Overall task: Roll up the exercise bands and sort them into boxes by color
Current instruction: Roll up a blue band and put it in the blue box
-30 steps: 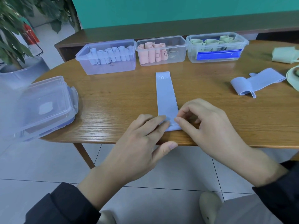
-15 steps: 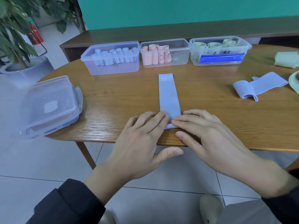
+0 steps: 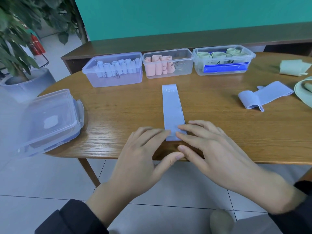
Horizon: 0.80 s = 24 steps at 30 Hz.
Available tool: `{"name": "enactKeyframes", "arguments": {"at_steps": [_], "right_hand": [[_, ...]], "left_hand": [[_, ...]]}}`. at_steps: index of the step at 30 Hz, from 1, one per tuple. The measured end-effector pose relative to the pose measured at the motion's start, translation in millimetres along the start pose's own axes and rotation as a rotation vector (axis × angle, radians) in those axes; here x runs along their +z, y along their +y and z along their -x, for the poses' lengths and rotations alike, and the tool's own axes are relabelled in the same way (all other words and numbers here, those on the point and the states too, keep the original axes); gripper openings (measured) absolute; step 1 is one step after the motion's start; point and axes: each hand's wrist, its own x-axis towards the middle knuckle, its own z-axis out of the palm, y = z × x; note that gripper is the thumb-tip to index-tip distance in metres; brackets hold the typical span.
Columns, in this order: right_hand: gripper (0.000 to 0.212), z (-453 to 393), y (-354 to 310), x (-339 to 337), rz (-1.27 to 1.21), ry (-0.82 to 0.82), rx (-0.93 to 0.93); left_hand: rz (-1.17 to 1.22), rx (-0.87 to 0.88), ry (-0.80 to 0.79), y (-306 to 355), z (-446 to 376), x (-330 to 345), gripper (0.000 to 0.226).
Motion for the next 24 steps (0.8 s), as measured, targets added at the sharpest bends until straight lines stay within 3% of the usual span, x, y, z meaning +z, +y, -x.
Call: {"name": "enactKeyframes", "arguments": {"at_steps": [7,14,24], "right_hand": [[0.04,-1.5,0.9,2.2,-0.043,0.081,-0.028],[0.023,-2.5,1.0,3.2,-0.042,0.161,-0.056],[0.019,-6.5,5.8,7.3,-0.112,0.212,-0.061]], "left_hand": [[0.062,0.051,0.046,-1.3,0.3,4.2,0.037],[0.039,0.067,0.028,-3.4,3.3,5.6,0.035],[0.047,0.084,0.079,-1.8,5.4,7.7,0.031]]}}
